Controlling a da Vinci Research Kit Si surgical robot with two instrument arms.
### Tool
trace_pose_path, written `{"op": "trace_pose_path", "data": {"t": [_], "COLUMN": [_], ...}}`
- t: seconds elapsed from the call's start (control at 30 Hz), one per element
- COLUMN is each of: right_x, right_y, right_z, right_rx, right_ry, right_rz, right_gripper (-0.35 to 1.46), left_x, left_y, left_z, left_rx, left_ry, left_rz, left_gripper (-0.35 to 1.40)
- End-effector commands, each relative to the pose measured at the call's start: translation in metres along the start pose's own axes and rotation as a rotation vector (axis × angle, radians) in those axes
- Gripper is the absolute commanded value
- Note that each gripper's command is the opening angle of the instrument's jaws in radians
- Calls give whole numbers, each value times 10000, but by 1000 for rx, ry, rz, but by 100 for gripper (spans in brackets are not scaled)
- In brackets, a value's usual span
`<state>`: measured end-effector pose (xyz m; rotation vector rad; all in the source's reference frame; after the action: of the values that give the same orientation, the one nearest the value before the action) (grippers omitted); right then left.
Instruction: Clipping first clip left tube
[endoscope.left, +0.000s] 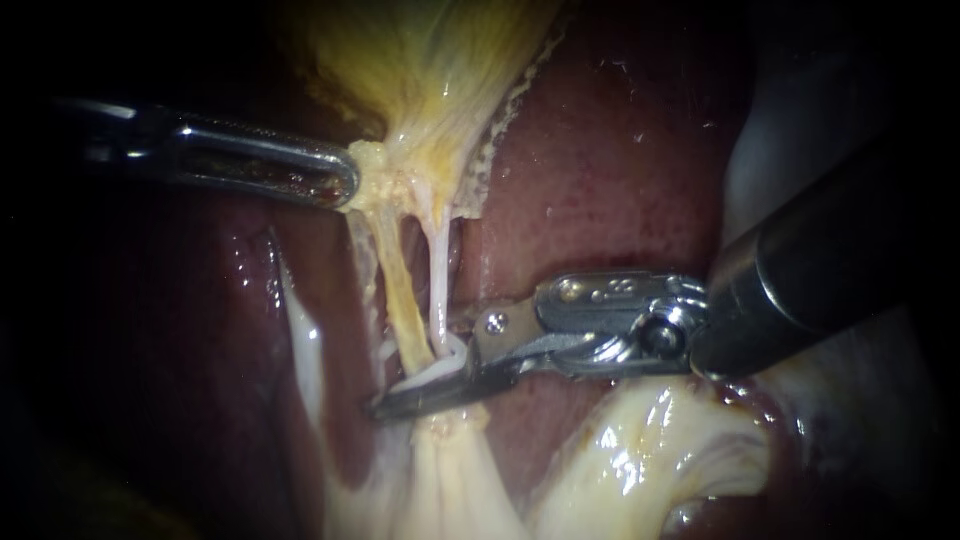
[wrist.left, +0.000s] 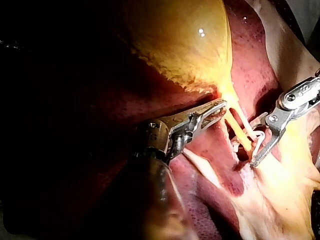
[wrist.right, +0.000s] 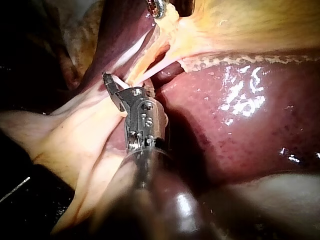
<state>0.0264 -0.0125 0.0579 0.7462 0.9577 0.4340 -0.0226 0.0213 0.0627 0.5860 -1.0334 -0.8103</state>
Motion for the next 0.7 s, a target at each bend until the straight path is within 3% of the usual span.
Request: {"op": "trace_pose_path", "data": {"t": [0.03,0.33,0.57,0.7], "right_x": [-1,-12,-1,9], "right_y": [0,4,-5,-15], "right_z": [-3,-48,-92,-100], "right_rx": [2,-24,-23,-17], "right_ry": [0,-13,-8,-8], "right_rz": [-1,0,13,18], "right_gripper": [44,44,44,43], "left_x": [0,0,0,0], "left_y": [0,0,0,0], "left_z": [0,0,0,0], "left_rx": [0,0,0,0], "left_ry": [0,0,0,0], "left_rz": [0,0,0,0], "left_gripper": [-35,-35,-35,-35]}}
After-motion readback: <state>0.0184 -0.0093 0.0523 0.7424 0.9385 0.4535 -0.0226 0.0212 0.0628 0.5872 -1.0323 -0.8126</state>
